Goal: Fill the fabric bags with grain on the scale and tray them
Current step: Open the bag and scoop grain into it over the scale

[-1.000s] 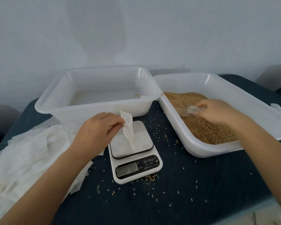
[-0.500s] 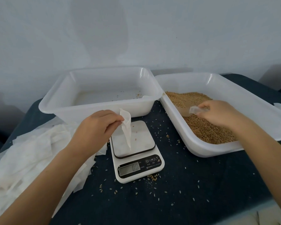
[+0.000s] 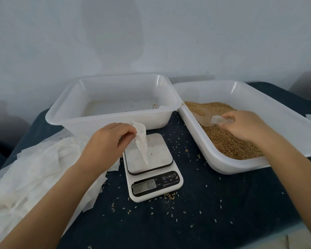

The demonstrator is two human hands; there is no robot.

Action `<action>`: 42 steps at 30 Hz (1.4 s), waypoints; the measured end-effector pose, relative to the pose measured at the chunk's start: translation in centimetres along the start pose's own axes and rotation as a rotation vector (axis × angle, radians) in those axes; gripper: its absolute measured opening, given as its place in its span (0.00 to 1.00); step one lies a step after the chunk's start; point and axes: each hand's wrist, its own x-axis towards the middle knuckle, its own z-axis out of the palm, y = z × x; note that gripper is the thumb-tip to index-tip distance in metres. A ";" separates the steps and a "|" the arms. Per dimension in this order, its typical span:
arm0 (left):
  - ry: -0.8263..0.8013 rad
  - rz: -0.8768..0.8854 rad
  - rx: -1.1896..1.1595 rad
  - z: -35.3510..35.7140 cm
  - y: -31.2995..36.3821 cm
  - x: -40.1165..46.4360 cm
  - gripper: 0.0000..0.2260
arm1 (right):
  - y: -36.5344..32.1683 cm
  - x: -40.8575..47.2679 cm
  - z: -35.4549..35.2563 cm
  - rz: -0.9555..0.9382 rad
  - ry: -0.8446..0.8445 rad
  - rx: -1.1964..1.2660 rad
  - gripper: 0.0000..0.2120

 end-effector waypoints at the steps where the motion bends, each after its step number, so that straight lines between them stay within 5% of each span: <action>1: -0.004 0.004 0.000 -0.1 0.0 0.0 0.04 | 0.1 0.0 0.0 -0.005 0.013 0.025 0.20; 10: -0.112 0.086 0.109 -2.6 -0.7 1.3 0.03 | -0.1 -1.4 -3.1 -0.116 0.154 0.272 0.19; 19: -0.222 0.106 0.179 -3.4 -1.8 2.1 0.05 | -3.1 -3.5 -5.7 -0.425 -0.142 0.464 0.17; 25: -0.272 0.135 0.139 -2.4 -1.5 2.5 0.05 | -4.7 -3.8 -4.7 -0.546 -0.331 0.349 0.19; 42: -0.330 0.189 0.080 -1.4 0.2 2.8 0.06 | -6.6 -3.4 -8.4 -0.635 -0.450 0.042 0.17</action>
